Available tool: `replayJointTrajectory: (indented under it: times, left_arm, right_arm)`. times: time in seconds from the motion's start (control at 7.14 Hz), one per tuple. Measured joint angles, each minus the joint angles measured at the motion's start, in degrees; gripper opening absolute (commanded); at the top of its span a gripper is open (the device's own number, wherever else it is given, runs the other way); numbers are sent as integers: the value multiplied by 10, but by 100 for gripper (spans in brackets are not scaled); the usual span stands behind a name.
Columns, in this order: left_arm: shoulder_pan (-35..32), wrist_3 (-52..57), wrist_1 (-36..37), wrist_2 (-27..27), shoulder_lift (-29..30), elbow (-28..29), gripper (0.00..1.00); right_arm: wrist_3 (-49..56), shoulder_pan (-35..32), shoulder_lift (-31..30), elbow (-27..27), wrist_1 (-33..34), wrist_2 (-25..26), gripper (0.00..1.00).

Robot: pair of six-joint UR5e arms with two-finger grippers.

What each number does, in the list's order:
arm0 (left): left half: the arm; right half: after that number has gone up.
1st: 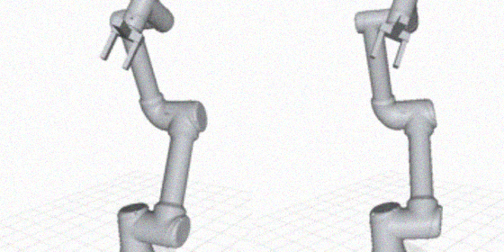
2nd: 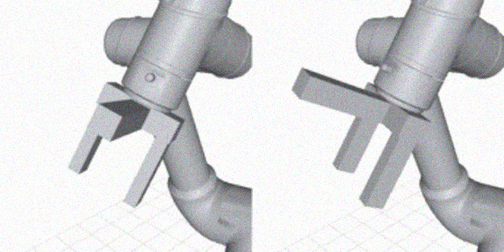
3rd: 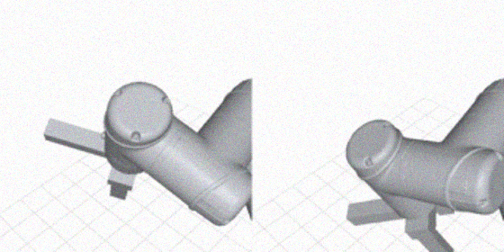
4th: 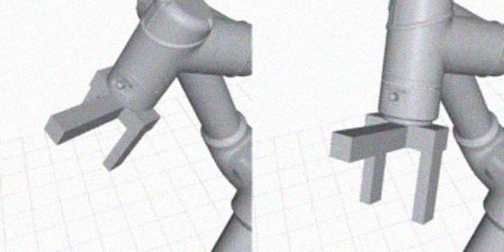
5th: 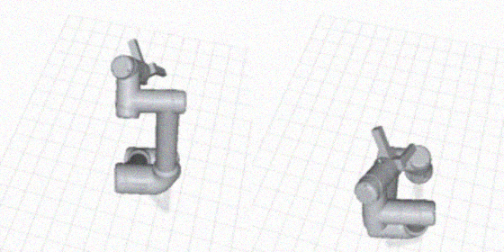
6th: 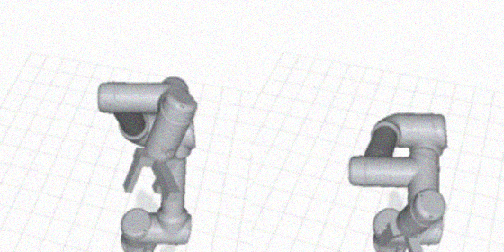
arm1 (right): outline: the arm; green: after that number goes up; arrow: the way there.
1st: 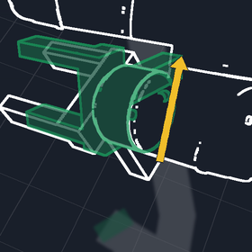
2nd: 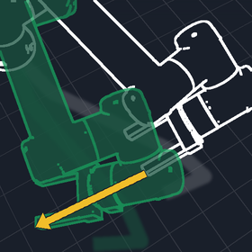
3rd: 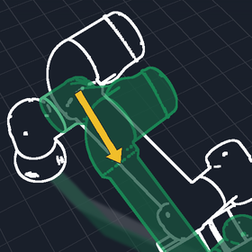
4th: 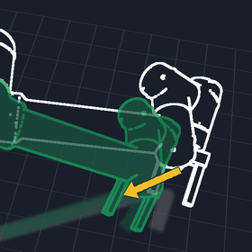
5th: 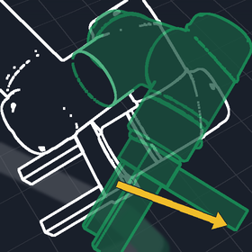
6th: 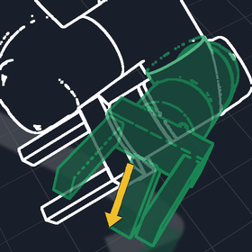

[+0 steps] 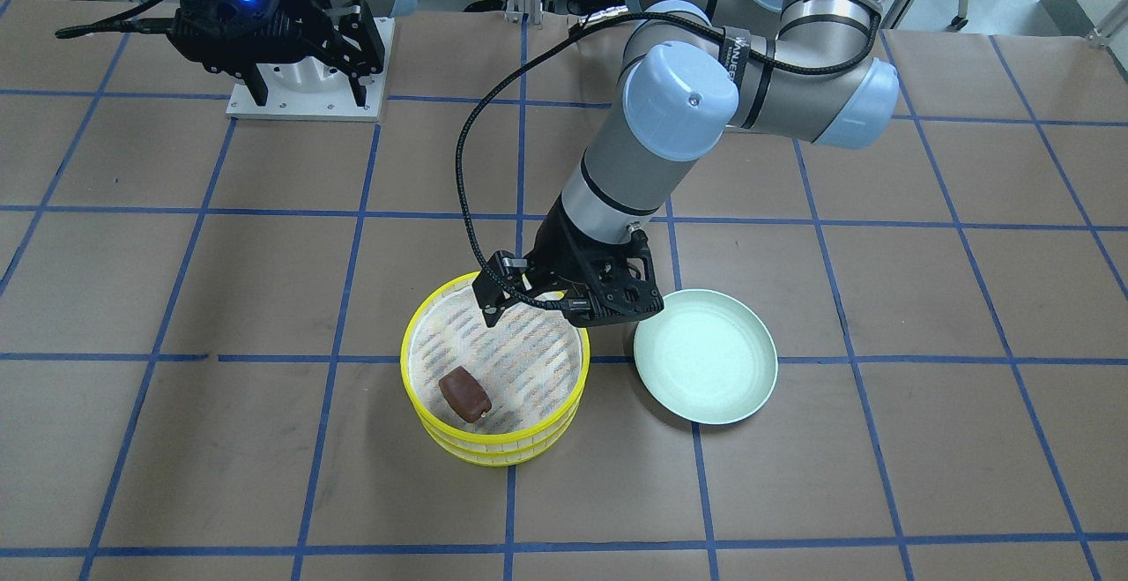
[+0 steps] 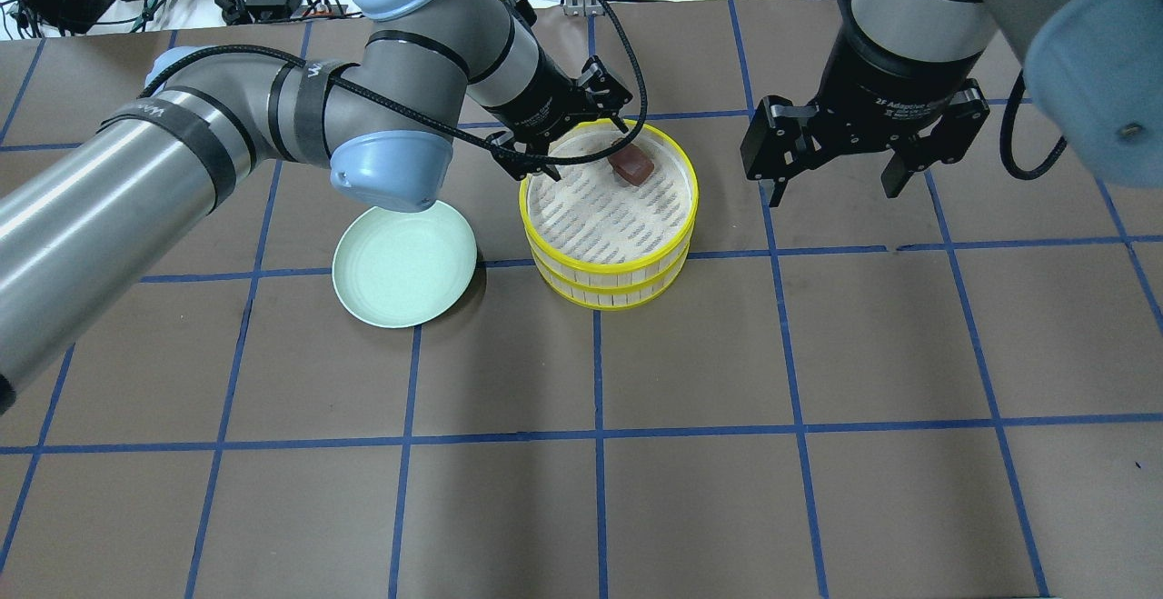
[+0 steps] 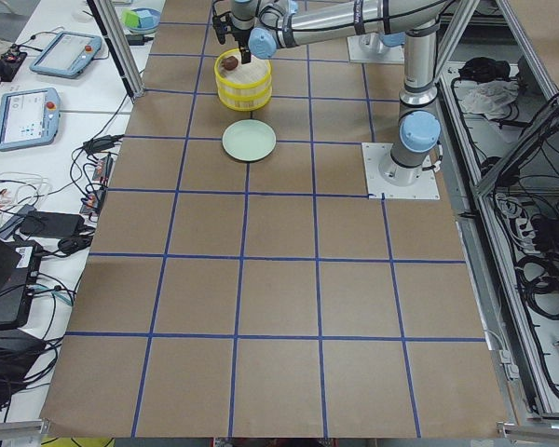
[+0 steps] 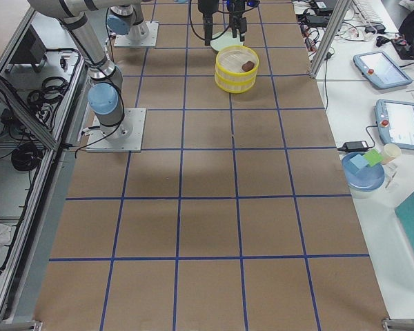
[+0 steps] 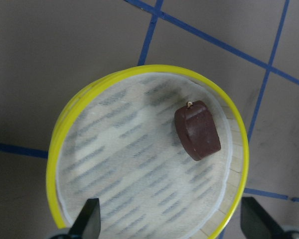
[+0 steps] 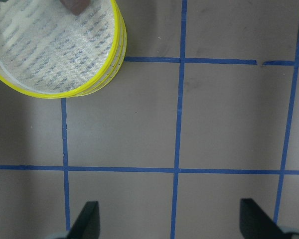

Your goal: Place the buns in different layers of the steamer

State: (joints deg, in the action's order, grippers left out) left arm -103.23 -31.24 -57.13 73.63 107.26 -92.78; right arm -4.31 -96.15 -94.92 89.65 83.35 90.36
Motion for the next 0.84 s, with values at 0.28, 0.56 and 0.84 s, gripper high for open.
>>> replayJointTrajectory:
  times: [0.28, 0.56, 0.84]
  left_arm:
    - [20, 109, -71, 74, -31, 5, 100]
    - [63, 203, -132, 113, -72, 9, 100]
    - [101, 253, -184, 122, -117, 9, 100]
  right_arm:
    - [0, 0, 0, 0, 0, 0, 100]
    - [0, 0, 0, 0, 5, 0, 100]
    - [-1, 0, 1, -1, 44, -1, 100]
